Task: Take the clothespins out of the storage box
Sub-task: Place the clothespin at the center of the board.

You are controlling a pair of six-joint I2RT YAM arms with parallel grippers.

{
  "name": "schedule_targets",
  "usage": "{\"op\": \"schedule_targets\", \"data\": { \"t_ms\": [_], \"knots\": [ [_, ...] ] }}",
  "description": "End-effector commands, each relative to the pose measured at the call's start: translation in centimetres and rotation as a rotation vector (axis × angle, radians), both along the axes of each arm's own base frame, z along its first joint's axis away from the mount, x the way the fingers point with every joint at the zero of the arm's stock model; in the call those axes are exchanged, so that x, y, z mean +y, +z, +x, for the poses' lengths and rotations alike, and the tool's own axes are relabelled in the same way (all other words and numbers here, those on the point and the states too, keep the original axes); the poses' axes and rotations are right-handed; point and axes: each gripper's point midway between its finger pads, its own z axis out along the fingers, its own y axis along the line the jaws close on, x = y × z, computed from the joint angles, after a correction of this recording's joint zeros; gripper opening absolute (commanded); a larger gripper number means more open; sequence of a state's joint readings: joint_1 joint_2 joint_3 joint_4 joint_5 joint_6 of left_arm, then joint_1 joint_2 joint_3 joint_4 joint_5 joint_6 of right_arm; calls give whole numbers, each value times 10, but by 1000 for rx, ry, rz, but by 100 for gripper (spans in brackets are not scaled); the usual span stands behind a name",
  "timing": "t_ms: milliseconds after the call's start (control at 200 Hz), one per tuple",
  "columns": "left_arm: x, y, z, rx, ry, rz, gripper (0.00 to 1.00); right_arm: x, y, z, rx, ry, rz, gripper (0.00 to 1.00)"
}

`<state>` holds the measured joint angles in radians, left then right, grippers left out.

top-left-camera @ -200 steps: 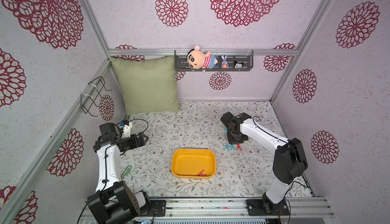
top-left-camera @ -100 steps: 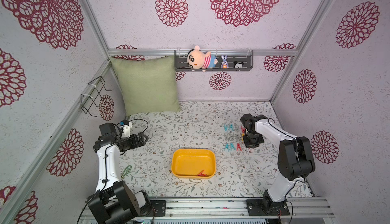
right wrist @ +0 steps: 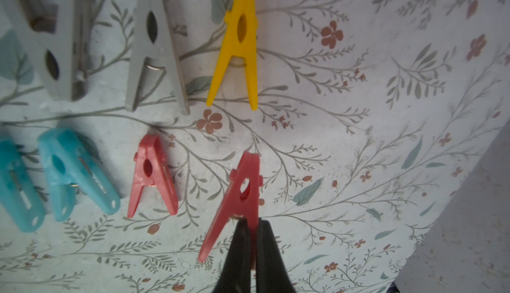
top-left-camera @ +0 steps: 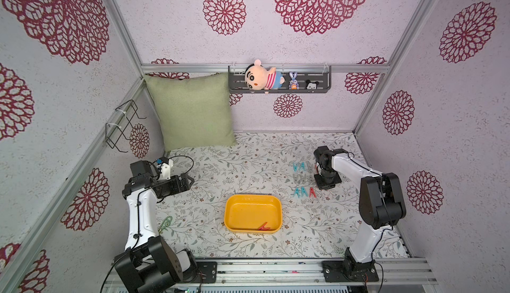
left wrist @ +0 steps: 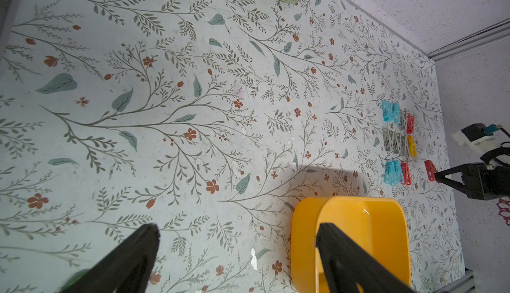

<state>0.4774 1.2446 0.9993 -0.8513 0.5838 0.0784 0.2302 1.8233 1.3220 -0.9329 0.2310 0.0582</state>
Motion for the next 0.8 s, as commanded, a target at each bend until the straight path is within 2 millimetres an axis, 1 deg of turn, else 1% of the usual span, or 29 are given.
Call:
{"op": "schedule_targets", "data": {
  "t_ms": [0,110,330,455,635,795],
  "knots": [
    [-2,3,4,-16,-16,-12,97,2,0,-5,4,41,2,0],
    [-3,3,4,-17,-19,-17,97,4,-8,-8,25,58,-24,0],
    [-3,5,3,-21,-18,-11,97,17,-21,-12,56,110,-49,0],
    [-3,5,4,-21,-18,-13,97,16,-28,-14,66,116,-66,0],
    [-3,6,3,-24,-18,-11,97,12,-28,-10,53,117,-86,0],
    [-4,6,3,-23,-18,-10,97,14,-30,-12,62,120,-78,0]
  ]
}}
